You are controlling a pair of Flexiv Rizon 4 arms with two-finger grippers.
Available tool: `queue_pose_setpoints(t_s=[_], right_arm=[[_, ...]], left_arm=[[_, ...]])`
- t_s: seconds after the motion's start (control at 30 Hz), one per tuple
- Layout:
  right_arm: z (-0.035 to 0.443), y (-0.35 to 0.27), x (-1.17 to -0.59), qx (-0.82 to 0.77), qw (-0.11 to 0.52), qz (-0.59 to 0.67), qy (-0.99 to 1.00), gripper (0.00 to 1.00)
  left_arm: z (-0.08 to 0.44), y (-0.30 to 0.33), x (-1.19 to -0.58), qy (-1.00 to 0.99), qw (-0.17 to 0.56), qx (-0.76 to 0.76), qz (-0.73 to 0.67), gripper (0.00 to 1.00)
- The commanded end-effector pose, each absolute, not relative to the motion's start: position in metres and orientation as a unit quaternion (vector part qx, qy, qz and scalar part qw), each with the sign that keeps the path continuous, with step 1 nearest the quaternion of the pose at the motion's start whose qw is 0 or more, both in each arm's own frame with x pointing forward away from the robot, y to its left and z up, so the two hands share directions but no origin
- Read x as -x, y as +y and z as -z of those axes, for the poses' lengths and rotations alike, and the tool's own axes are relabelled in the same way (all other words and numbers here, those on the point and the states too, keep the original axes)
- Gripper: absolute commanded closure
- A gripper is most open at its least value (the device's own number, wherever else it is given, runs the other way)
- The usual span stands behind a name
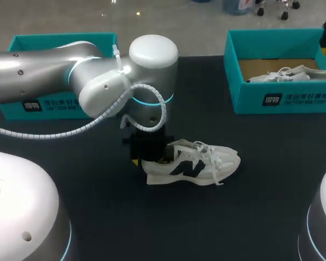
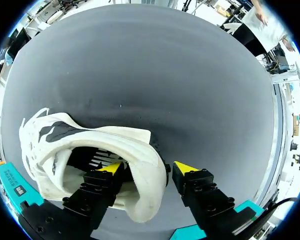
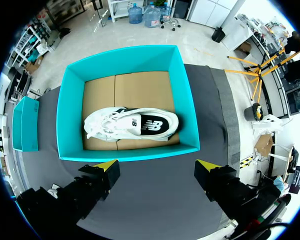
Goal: Take the shoe out of the shoebox, open the shoe tongue, remove and reinsert the insole, then place the shoe into the shoebox
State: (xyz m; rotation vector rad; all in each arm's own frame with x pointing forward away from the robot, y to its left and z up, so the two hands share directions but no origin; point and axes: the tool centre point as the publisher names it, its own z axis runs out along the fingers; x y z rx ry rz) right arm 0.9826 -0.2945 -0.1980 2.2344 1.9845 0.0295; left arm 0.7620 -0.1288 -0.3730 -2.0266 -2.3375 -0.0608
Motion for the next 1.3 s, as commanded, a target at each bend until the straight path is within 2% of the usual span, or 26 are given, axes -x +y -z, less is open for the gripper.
queue_pose_setpoints(t_s=[0.03, 0.4, 1.3], right_arm=[[0.198, -0.295, -0.983, -0.745, 0.076, -0.010, 0.662, 0.00], [0.198, -0.295, -0.983, -0.745, 0.076, -0.010, 0.662, 0.00], [0.198, -0.295, -0.983, -0.745, 0.076, -0.010, 0.662, 0.00]], left_arm=[[0.332, -0.112, -0.749, -0.769, -0.024, 0.639, -0.009, 0.00], [0.289, -0.087, -0.735, -0.859, -0.101, 0.492, -0.102, 0.00], [0.288, -0.085, -0.735, -0.860, -0.102, 0.489, -0.106, 0.00]])
